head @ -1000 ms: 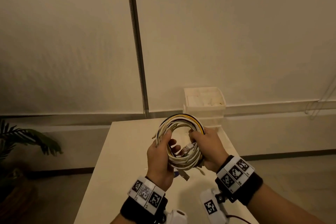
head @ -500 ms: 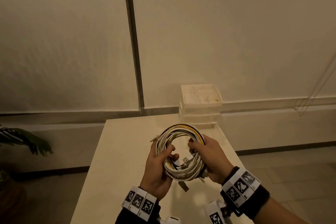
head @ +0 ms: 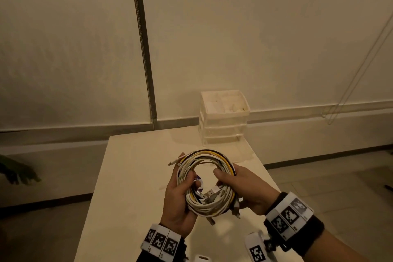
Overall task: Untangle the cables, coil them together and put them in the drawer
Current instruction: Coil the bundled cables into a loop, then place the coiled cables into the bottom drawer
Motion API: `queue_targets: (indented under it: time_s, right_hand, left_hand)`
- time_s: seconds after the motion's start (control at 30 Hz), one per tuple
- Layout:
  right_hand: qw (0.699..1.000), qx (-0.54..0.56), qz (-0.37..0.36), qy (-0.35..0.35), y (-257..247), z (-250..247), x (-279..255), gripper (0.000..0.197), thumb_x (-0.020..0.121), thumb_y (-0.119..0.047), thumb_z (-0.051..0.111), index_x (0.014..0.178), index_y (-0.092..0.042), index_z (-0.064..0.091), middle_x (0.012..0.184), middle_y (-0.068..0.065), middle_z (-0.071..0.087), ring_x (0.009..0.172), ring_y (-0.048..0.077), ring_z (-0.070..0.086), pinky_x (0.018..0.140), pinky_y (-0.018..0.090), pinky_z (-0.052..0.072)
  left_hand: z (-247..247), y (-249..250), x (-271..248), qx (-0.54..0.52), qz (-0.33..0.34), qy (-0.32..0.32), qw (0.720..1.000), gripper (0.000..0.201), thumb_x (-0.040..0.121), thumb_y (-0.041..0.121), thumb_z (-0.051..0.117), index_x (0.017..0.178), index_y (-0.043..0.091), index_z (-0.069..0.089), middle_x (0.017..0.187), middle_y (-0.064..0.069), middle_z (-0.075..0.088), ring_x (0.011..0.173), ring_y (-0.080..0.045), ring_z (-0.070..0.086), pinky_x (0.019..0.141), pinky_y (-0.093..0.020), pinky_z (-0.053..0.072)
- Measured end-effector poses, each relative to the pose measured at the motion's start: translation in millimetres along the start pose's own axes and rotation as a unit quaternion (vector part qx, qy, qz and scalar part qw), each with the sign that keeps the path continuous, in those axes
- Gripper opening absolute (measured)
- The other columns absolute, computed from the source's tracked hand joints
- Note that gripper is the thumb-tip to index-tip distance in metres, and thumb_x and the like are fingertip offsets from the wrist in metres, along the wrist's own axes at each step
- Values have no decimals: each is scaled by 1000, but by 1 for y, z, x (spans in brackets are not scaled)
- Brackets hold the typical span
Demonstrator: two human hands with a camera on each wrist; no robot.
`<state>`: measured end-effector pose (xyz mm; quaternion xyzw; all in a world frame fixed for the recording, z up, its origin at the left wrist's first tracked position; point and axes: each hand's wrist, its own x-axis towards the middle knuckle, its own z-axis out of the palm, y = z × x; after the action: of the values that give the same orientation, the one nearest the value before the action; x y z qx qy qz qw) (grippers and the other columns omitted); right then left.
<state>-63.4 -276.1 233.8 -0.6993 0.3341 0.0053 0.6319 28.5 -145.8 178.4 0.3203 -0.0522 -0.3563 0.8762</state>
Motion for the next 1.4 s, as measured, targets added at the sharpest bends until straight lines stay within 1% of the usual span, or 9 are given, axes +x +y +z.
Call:
queue_targets:
  time_s: [0.27,0.43,0.73,0.8,0.9,1.0,1.17,1.3,1.4]
  right_hand:
    - [990,118,41,-60,1,8,-7,34,89,-48,59,112,-23,54,79,4,66,67,28,64,59,50,55]
    - [985,124,-59,106,20,32,-2,26,92,-34,60,97,-8,66,72,5,70,67,18,68,63,29,55]
    - [971,17,-35,236,70,32,14,39,74,-45,70,78,-7,66,79,11,68,73,27,63,75,43,53]
    - [968,20,-28,247,76,29,20,59,64,-54,77,101,-10,64,102,8,64,86,21,60,83,41,52]
    - [962,49,-7,268,79,16,26,59,81,-28,72,130,-9,45,139,4,48,116,20,51,102,40,42]
    - [963,70,-25,260,84,-8,37,72,84,-21,70,145,-11,32,115,-2,58,106,17,51,96,32,39]
    - [963,68,-30,259,95,-64,83,51,79,-25,73,126,-14,58,145,-1,46,122,22,53,97,36,44]
    - [962,150,-59,221,93,-122,127,43,77,-13,75,118,-21,62,101,-3,69,90,13,64,80,31,52]
    - [965,178,-67,181,93,-161,161,45,77,-13,77,115,-31,62,100,-1,70,94,16,67,85,40,55]
  left_hand:
    - [-6,-5,-3,9,37,23,999,44,83,12,57,125,24,63,81,-6,63,69,-17,54,76,-39,46]
    - [-10,-19,-4,7,28,67,997,39,88,15,58,122,30,66,101,-12,60,85,-28,51,90,-53,46]
    - [-25,-55,-5,84,10,149,985,29,96,11,56,120,27,64,104,-16,66,73,-20,72,70,-36,55]
    - [-25,-64,0,101,8,157,982,29,96,12,57,119,27,65,103,-15,65,79,-23,70,73,-37,56]
    - [-22,-80,12,126,5,161,979,28,96,13,58,119,28,66,97,-13,64,81,-25,68,79,-40,56]
    - [-13,-99,30,136,-6,174,975,29,96,14,59,121,27,64,94,-14,63,83,-30,69,79,-41,56]
    - [14,-135,78,147,3,185,972,31,97,13,57,121,31,64,108,-15,65,87,-27,68,73,-38,56]
    - [42,-168,130,160,1,203,966,30,97,12,56,116,32,66,118,-13,63,101,-30,64,79,-41,56]
    - [59,-185,167,154,-20,221,963,27,97,15,57,113,35,67,117,-17,62,107,-37,64,87,-49,56]
